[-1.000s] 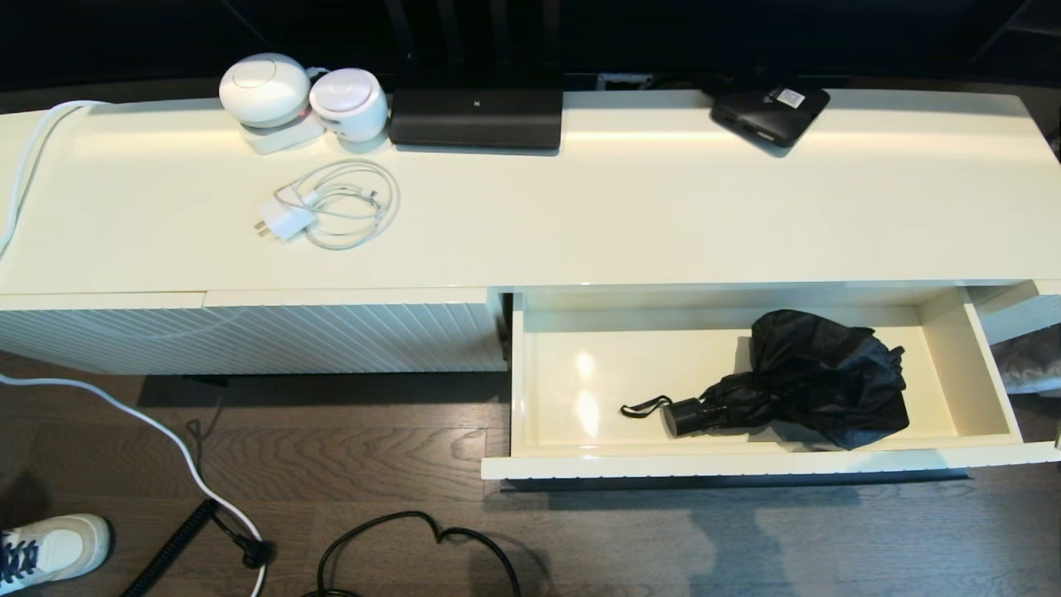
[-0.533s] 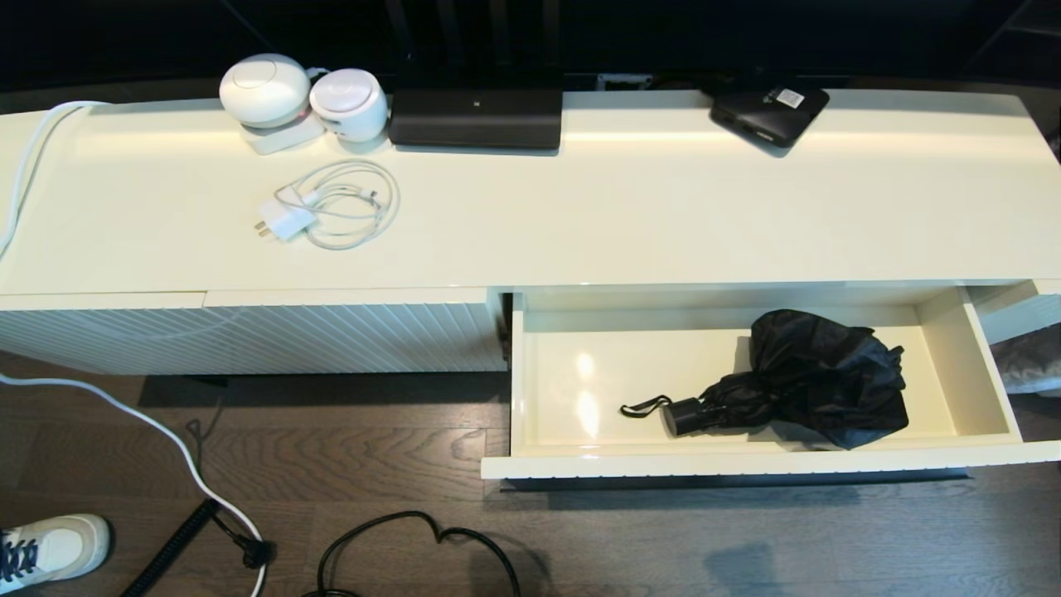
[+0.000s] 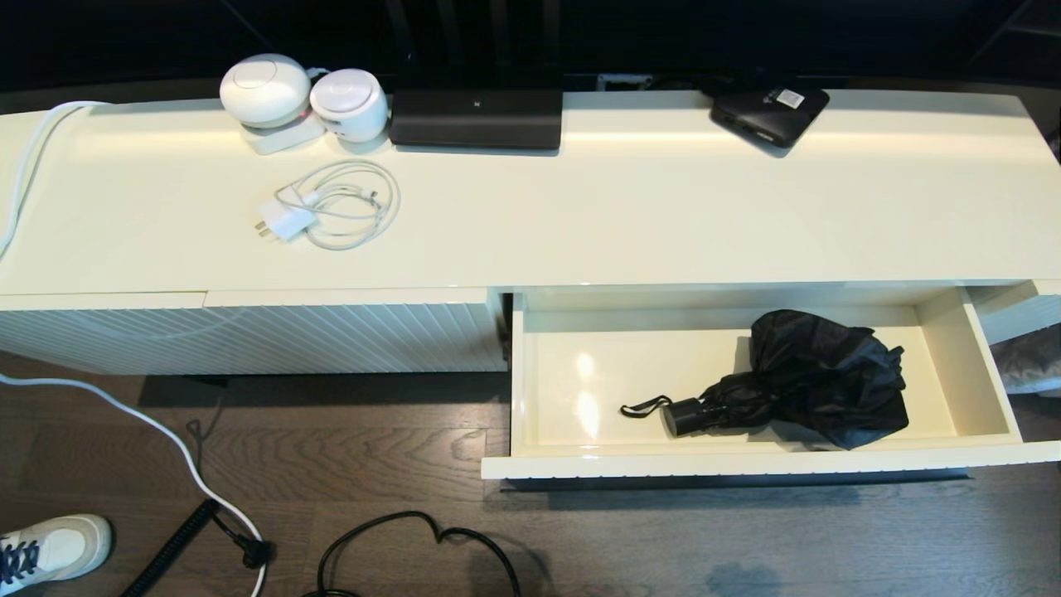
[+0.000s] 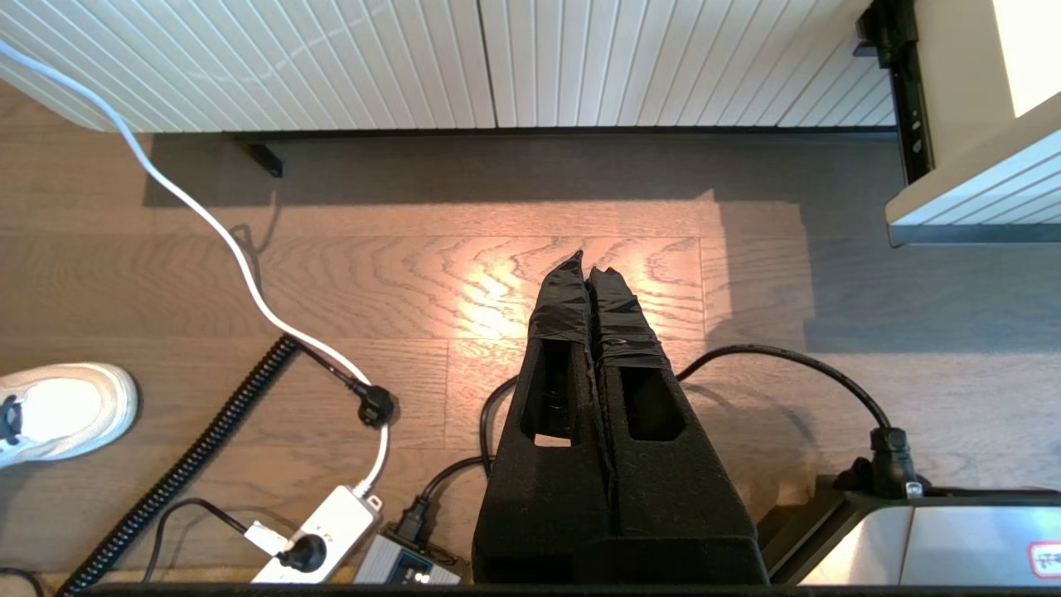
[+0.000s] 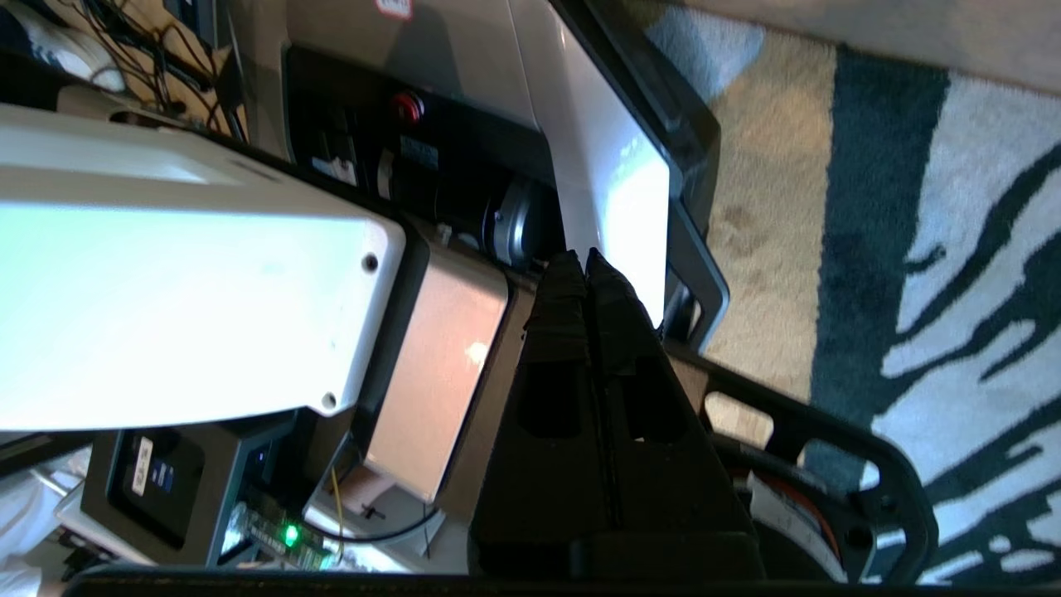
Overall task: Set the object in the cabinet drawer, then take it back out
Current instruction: Close the drawer
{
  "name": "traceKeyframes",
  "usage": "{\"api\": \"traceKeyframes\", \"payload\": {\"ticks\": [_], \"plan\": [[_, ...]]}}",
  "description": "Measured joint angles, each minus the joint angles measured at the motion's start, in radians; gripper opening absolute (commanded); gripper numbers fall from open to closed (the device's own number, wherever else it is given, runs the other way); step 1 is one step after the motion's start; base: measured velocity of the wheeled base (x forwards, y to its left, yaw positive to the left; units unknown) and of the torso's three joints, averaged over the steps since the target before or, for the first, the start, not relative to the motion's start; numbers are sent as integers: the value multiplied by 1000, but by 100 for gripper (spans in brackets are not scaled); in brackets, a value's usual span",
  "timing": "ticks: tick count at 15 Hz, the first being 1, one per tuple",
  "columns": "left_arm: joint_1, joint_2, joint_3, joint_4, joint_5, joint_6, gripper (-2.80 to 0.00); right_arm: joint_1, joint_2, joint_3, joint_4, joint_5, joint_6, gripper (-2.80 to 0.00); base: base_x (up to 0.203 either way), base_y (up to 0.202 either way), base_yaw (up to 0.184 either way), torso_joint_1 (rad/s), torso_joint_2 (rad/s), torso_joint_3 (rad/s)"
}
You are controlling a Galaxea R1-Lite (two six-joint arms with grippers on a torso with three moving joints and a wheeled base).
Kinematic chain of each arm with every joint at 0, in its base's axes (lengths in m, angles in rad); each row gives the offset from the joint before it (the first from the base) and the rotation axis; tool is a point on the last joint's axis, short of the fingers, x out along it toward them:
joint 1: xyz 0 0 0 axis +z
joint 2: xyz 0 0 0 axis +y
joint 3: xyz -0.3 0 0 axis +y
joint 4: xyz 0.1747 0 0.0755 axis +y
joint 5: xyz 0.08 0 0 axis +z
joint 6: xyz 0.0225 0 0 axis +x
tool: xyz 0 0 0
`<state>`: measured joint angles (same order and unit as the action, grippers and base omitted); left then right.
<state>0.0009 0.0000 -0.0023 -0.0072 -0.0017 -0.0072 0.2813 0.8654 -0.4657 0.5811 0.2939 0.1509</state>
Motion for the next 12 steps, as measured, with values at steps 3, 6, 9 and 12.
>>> {"api": "traceKeyframes", "payload": {"ticks": [3, 6, 9, 12], "plan": [[0, 0, 1, 0, 0, 0, -280, 1, 41, 45, -100, 8, -13, -280, 0, 0, 0, 0, 0, 0], [0, 0, 1, 0, 0, 0, -280, 1, 106, 84, -237, 8, -15, -280, 0, 0, 0, 0, 0, 0], [0, 0, 1, 0, 0, 0, -280, 0, 161, 95, -368, 3, -15, -280, 0, 0, 0, 0, 0, 0], [0, 0, 1, 0, 0, 0, -280, -2, 198, 101, -492, -27, -22, -280, 0, 0, 0, 0, 0, 0]]}}
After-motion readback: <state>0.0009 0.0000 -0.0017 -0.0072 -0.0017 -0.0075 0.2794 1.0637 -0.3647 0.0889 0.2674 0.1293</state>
